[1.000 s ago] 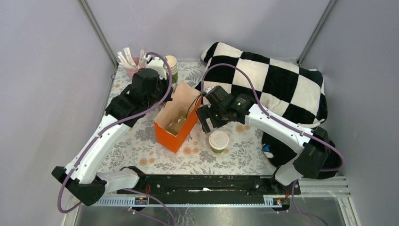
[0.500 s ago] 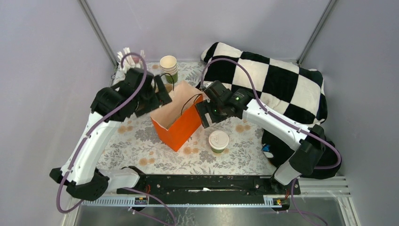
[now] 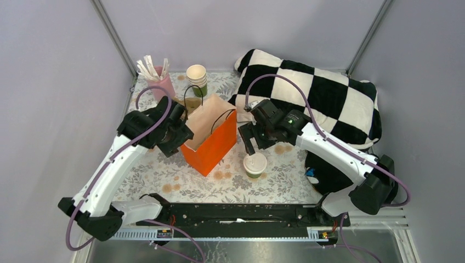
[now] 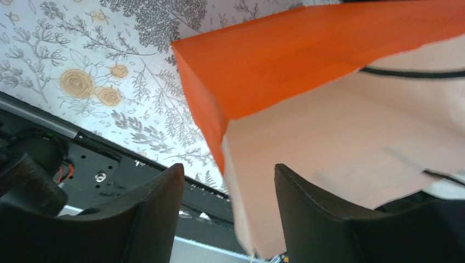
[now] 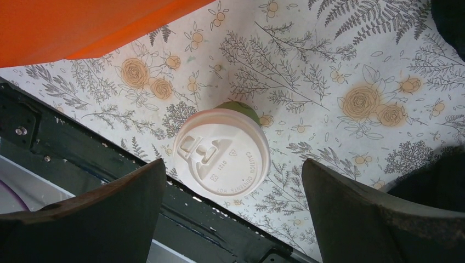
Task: Pack the takeout coffee
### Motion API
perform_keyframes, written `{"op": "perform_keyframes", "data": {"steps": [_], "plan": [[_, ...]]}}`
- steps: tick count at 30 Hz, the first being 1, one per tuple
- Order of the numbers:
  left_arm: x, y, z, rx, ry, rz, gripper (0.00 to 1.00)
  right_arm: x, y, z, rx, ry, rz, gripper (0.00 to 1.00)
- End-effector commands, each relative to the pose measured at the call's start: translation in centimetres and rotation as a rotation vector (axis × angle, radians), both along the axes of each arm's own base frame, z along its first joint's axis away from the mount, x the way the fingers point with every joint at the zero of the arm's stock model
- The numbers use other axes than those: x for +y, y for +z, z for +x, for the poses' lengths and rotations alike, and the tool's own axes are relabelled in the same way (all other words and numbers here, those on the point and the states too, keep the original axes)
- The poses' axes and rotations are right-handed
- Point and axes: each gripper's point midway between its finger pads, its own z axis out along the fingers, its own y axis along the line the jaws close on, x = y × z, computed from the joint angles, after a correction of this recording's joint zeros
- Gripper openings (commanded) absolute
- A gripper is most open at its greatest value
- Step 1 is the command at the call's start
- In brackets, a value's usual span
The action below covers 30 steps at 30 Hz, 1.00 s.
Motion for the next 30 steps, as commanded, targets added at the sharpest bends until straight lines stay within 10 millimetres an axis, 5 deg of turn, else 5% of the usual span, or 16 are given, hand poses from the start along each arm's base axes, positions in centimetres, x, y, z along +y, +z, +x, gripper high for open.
{"op": "perform_keyframes", "data": {"steps": [1,9,21,30], "plan": [[-0.4,-0.2,2.4,-0.058,0.026,0.014,0.58,-0.1,0.3,-0.2,-0.006,0.028,0.019,1.0],[1.4,-0.6,4.7,-0.106,-0.126,0.243,0.16,1.0,-1.6,-0.9,0.016,0.169,-0.056,1.0],[3.7,2.1,8.3,-0.214,-0.238,0.479,0.17,0.3,-5.1,-2.7,0.082,0.222,-0.232,1.0],[4.8,1.5,8.3,-0.202,-0.232,0.528,0.2,0.8,-4.3,-3.7,0.085,0.237,-0.218,0.98]]}}
